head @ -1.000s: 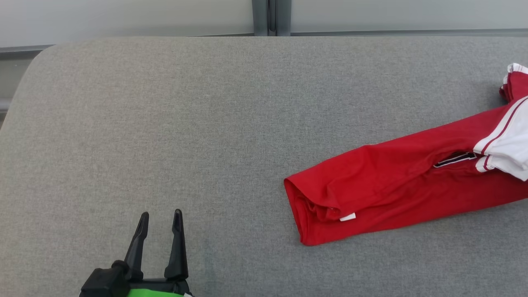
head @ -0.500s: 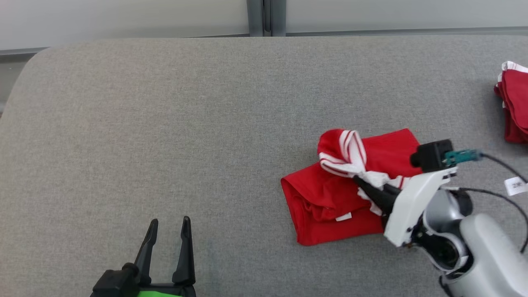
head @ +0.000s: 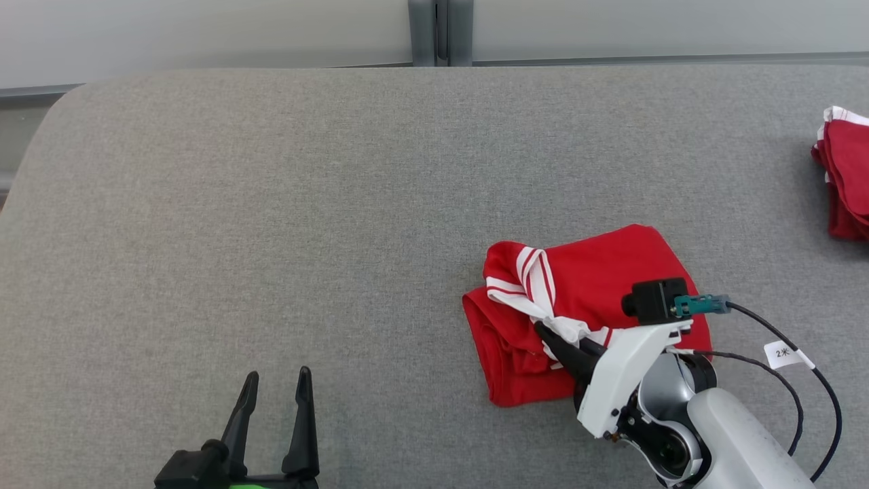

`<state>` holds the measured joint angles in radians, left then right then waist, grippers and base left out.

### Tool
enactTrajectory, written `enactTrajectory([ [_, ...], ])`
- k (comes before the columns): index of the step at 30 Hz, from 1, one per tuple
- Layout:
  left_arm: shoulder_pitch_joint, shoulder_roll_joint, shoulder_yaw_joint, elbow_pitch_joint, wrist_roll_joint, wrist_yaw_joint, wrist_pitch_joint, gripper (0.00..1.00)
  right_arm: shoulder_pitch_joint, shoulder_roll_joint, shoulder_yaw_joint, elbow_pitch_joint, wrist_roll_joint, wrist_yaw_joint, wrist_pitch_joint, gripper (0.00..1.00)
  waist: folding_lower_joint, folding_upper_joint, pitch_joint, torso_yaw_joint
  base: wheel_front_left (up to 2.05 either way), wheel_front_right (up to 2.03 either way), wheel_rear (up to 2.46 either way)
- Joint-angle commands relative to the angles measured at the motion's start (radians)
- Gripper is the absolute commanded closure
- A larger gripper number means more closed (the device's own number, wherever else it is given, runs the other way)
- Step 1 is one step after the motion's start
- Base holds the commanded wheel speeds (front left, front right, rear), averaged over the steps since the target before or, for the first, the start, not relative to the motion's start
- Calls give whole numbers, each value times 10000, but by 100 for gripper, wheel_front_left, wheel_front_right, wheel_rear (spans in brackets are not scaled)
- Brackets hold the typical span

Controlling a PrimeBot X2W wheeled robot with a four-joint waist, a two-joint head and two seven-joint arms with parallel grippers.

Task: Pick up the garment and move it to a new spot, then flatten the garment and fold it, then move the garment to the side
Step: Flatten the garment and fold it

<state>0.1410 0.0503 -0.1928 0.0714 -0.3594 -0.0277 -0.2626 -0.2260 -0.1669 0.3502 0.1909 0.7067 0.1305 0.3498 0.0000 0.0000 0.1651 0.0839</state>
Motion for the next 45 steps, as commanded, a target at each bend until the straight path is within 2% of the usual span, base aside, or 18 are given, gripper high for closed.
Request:
enactTrajectory([
  [1,70,11,39,6,64,-26,-26,0,103,66,68,46,-92,2,-92,100,0,0,-18,-56,0,0,0],
  [10,128,11,109,49,108,-20,-26,0,120,126,259,15,-125,2,-328,100,0,0,-69,-215,0,0,0],
  [11,134,11,103,69,96,-14,-28,0,106,172,310,-6,-121,2,-395,79,0,0,-92,-222,0,0,0],
  [12,142,11,85,115,80,1,-26,0,76,299,534,-76,-11,2,-489,27,0,0,-156,-237,0,0,0],
  [13,145,11,81,136,68,6,-26,0,78,366,664,-101,89,2,-531,0,0,0,-203,-248,0,0,0],
  [19,326,11,106,170,68,58,-28,0,91,714,1124,-396,581,2,-1029,0,0,0,-508,-361,0,0,0],
  [22,410,11,165,169,156,49,-26,0,231,662,1217,-690,603,2,-1406,0,0,0,-695,-419,0,0,0],
  [25,519,11,287,91,183,81,-28,0,385,270,1148,-1161,251,2,-2001,0,0,0,-934,-491,0,0,0],
  [28,624,11,488,21,287,93,-28,0,637,-268,877,-1458,-631,0,-2917,0,0,0,-1155,-564,0,0,0],
  [32,713,11,792,-171,344,96,-28,0,1056,-966,49,-1297,-2008,0,-4310,0,0,0,-1441,-668,0,0,0],
  [37,740,12,1140,-364,511,105,-26,0,1699,-1248,-1436,-306,-3617,-8,-5885,0,0,0,-1694,-732,0,0,0],
  [40,716,11,1283,-390,566,103,-28,0,2068,-1066,-2398,232,-4658,-4,-6133,0,0,0,-1766,-729,0,0,0],
  [45,635,12,1462,-289,580,56,-26,0,2756,-629,-3852,-149,-5902,-4,-6148,0,0,0,-1846,-672,0,0,0],
])
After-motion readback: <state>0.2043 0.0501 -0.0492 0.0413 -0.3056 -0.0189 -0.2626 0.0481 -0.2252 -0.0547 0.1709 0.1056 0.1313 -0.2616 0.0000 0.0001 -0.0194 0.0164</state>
